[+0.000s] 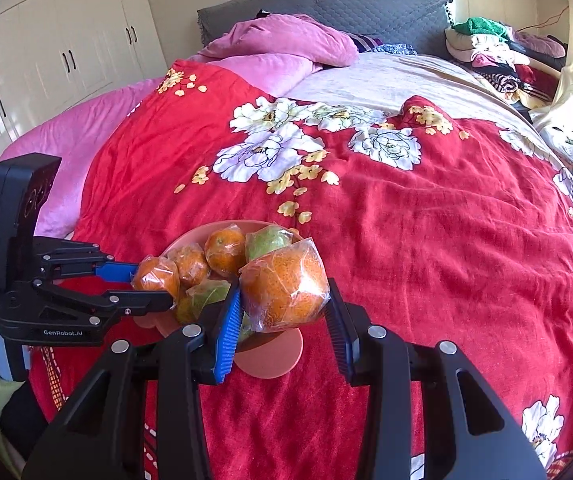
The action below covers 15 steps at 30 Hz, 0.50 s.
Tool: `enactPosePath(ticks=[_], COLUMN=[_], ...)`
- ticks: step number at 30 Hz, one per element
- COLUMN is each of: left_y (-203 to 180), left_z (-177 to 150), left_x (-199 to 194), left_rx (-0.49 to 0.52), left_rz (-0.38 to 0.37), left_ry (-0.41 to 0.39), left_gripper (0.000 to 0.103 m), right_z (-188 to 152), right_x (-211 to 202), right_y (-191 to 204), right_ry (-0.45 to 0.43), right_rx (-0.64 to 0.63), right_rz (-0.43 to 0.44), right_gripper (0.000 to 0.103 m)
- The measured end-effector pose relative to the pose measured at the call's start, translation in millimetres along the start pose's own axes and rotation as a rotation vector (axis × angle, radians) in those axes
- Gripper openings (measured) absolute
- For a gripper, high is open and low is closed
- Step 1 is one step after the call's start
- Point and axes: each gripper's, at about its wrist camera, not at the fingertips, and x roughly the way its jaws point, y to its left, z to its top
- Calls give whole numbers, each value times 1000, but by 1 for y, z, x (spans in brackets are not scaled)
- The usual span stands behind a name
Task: Organize fruits
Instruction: 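Carry both bagged oranges over the pink bowl with both tools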
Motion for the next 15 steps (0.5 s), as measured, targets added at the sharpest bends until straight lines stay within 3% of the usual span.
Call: enactPosePath(ticks=[15], left_y=[7], left_z=[4], left_x=[4], left_rx=[-14], left_rz=[-4], left_ry=[-10], left_gripper=[30], right_z=[-4], right_x=[18], right_y=[4], right_ry=[41], right_rx=[-25], right_rz=[2], right_gripper=[38])
